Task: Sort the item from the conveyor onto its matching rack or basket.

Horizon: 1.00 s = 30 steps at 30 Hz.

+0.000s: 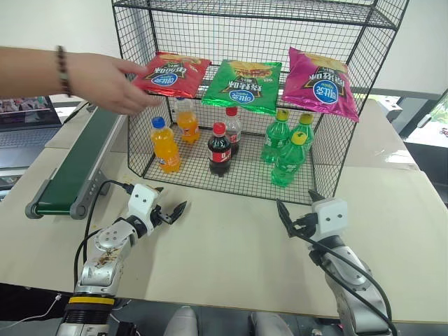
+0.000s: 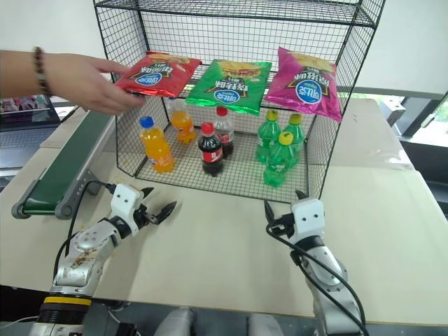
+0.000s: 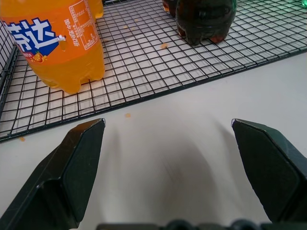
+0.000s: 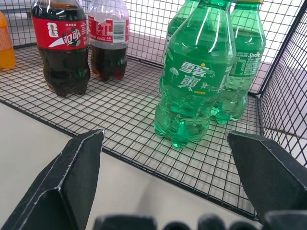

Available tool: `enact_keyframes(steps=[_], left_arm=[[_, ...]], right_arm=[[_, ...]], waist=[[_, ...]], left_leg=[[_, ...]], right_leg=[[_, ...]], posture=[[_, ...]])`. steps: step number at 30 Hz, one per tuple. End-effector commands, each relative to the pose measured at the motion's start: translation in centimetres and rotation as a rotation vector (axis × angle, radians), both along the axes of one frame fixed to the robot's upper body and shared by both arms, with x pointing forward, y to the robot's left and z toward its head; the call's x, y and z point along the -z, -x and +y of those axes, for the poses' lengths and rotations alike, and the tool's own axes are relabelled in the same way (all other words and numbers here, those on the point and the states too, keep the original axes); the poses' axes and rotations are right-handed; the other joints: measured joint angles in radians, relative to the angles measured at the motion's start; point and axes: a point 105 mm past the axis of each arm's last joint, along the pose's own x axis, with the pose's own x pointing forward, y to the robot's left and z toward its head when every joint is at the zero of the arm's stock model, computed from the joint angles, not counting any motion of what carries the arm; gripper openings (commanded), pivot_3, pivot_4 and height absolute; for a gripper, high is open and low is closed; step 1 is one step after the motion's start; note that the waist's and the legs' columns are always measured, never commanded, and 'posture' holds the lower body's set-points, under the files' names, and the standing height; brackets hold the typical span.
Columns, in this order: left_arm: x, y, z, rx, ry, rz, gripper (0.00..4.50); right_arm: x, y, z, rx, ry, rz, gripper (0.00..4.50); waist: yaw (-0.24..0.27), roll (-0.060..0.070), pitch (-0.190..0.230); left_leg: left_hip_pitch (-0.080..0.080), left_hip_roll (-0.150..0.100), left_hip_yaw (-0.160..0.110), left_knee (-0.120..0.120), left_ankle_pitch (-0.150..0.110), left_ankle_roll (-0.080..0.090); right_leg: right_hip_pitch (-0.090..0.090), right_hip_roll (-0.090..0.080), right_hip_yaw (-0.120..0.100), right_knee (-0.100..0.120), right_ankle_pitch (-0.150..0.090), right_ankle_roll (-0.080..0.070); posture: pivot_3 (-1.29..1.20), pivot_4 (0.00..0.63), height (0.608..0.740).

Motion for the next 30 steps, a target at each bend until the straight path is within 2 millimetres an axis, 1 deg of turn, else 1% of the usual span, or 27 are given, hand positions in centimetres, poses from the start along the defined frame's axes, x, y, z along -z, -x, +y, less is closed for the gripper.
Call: enact_keyframes(steps=[1,7,12,30], left_arm=[[-1.8,-0.2,0.0,0.016,0.013,-0.060,4.49],[-2.3,-0.3,0.2,0.015,0.022,-0.067,4.49],[-1.9,-0.1,0.4,0.011,0.010,-0.060,4.49],[-2.0,0.2,1.3,-0.019,0.015,-0.057,4.49]], right_arm=[[-1.6,0.2,0.5,-0.013,-0.014,-0.070,4.50],[-1.5,0.2,0.4,-0.008,-0.015,-0.069,4.50],[-1.4,0.0,0.5,-0.011,-0.018,-0.068,4.50],[-1.6,-0.2,1.0,-0.040,-0.019,-0.065,4.50]], waist=[[0.000,0.000,0.000],[-0.001,0.000,0.000],[-0.001,0.000,0.000],[-0.003,0.000,0.000]], left_leg=[[0.000,0.000,0.000,0.000,0.000,0.000],[0.000,0.000,0.000,0.000,0.000,0.000],[0.000,0.000,0.000,0.000,0.000,0.000],[0.000,0.000,0.000,0.000,0.000,0.000]], right_leg=[[0.000,0.000,0.000,0.000,0.000,0.000],[0.000,0.000,0.000,0.000,0.000,0.000],[0.000,0.000,0.000,0.000,0.000,0.000],[0.000,0.000,0.000,0.000,0.000,0.000]], posture=[[0.00,0.150,0.740],[0.00,0.150,0.740],[0.00,0.150,0.740],[0.00,0.150,0.740]])
